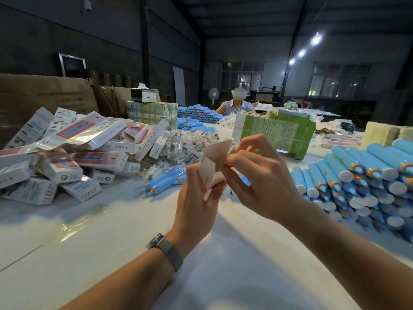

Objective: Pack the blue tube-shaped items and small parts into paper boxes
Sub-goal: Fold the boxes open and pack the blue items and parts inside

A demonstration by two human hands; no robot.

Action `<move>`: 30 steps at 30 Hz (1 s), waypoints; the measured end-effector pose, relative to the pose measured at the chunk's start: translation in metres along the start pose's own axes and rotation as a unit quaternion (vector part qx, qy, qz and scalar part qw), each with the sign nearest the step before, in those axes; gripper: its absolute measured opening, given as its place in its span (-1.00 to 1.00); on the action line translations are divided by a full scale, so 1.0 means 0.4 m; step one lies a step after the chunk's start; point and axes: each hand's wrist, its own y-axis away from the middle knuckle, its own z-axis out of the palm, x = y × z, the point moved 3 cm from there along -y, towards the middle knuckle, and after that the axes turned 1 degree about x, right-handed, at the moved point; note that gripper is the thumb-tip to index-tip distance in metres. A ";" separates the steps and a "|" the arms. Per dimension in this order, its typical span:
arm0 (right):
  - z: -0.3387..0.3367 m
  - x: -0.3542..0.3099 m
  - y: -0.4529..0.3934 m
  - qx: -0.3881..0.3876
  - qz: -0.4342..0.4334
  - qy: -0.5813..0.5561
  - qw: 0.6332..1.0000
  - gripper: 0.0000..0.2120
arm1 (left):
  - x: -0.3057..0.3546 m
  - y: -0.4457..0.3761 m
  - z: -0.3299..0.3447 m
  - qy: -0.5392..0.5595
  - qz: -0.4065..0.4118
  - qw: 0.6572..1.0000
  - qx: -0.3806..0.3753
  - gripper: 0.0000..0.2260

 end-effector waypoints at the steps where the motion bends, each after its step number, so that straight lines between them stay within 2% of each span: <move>1: -0.004 0.001 0.001 -0.009 0.007 -0.013 1.000 -0.93 | 0.002 -0.001 -0.001 0.005 -0.002 1.000 -0.004 -0.63; 6: -0.026 0.016 0.025 0.040 0.128 -0.145 0.980 -0.77 | 0.043 -0.011 -0.004 0.069 0.006 0.998 -0.009 -0.79; 9: -0.028 0.012 0.049 0.059 0.177 -0.205 0.961 -0.64 | 0.061 0.001 0.012 0.108 0.006 0.992 -0.066 -0.79; 10: -0.027 0.016 0.056 0.063 0.202 -0.232 0.949 -0.60 | 0.062 0.003 0.017 0.119 0.004 0.989 -0.085 -0.77; 12: -0.026 0.026 0.066 0.075 0.279 -0.318 0.903 -0.51 | 0.062 0.003 0.016 0.134 0.005 0.985 -0.109 -0.73; 14: -0.031 0.031 0.067 0.092 0.322 -0.373 0.865 -0.47 | 0.062 -0.007 0.008 0.109 0.028 0.989 -0.095 -0.73; 17: -0.038 0.024 0.058 0.089 0.321 -0.358 0.872 -0.45 | 0.062 -0.013 -0.003 0.083 0.058 0.994 -0.050 -0.66; 24: -0.043 0.008 0.059 0.075 0.278 -0.284 0.915 -0.52 | 0.072 -0.011 -0.005 0.105 0.072 0.990 -0.061 -0.65; 30: -0.034 0.016 0.081 0.031 0.264 -0.244 0.933 -0.74 | 0.076 -0.006 -0.002 0.101 0.083 0.989 -0.070 -0.72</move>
